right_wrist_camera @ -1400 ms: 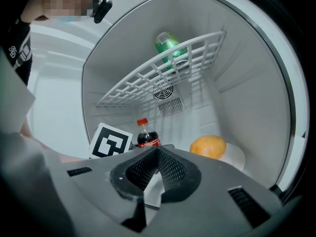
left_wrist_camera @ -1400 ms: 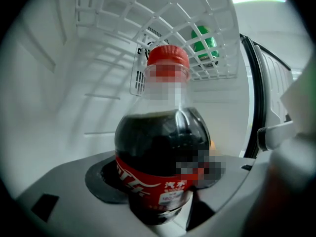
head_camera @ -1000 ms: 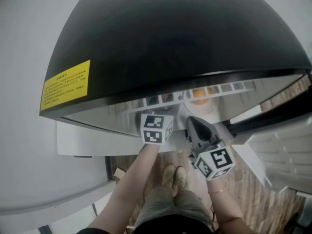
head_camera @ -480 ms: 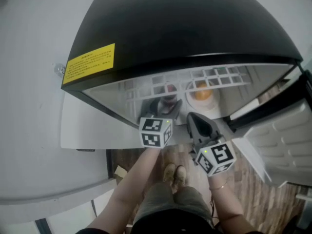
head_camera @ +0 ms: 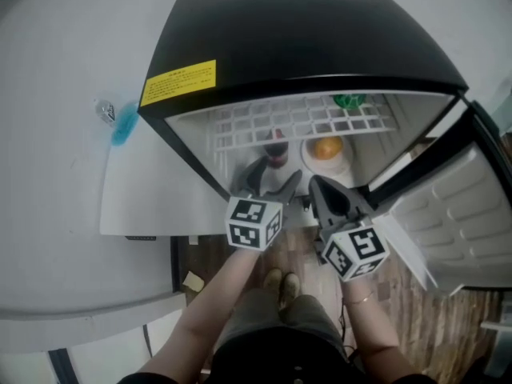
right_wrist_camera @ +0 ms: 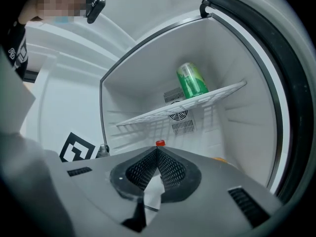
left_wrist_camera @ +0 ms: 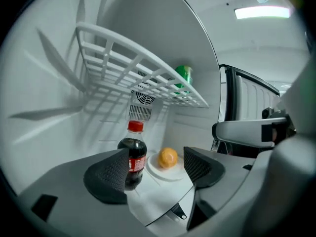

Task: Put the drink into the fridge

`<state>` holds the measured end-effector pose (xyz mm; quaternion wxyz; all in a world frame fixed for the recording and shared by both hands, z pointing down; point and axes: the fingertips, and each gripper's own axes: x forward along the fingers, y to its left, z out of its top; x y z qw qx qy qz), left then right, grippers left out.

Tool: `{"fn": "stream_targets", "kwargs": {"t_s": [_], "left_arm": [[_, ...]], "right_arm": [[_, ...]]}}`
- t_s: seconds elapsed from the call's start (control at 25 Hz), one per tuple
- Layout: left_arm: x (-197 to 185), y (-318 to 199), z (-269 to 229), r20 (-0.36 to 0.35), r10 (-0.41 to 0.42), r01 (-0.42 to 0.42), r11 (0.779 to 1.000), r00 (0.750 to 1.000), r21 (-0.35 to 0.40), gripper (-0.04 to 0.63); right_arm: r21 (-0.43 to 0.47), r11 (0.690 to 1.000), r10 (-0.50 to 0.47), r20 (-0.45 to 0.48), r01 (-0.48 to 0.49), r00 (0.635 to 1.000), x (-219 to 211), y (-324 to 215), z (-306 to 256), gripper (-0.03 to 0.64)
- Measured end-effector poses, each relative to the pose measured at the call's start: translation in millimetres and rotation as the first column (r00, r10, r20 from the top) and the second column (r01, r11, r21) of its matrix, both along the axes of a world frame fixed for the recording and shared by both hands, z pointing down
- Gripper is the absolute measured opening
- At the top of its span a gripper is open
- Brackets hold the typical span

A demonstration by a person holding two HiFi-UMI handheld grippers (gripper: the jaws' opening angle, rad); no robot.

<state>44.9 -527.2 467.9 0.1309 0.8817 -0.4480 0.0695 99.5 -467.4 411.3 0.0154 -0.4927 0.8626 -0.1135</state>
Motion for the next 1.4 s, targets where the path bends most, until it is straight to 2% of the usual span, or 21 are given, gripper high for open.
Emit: {"fn": "stream_targets", "kwargs": {"t_s": [0.36,0.64,0.8,1.04,1.28,1.4], "left_arm": [[1,32,-35,-0.007,0.093,-0.092,0.994,0.996,0.061,0.342],[-6,48,-65,-0.061,0.086,-0.079,0.990,0.994,0.121,0.313],[-9,57,-82,-0.094,0.081,-0.065,0.984,0.992,0.163,0.238],[-10,68,-89,-0.108,0.097,-0.076,0.980,0.989,0.183,0.119],[-12,74,-92,-0.125,0.098,-0.073,0.979,0.987,0.190,0.030],[-11,75,-91,-0.129,0.111,-0.086,0.979,0.985,0.186,0.006]], "right_arm": [[0.014,0.999,-0.035,-0.003,0.035,0.999,-4,20,-17,0.008],[0.029,0.998,-0.054,0.041,0.052,0.998,-7,29,-36,0.008],[0.032,0.998,-0.051,0.057,0.049,0.997,-7,31,-38,0.008],[0.037,0.997,-0.066,0.064,0.064,0.996,-11,36,-43,0.008],[0.056,0.994,-0.092,0.043,0.089,0.995,-15,37,-48,0.008],[0.064,0.994,-0.088,0.040,0.085,0.995,-14,36,-49,0.008]]}}
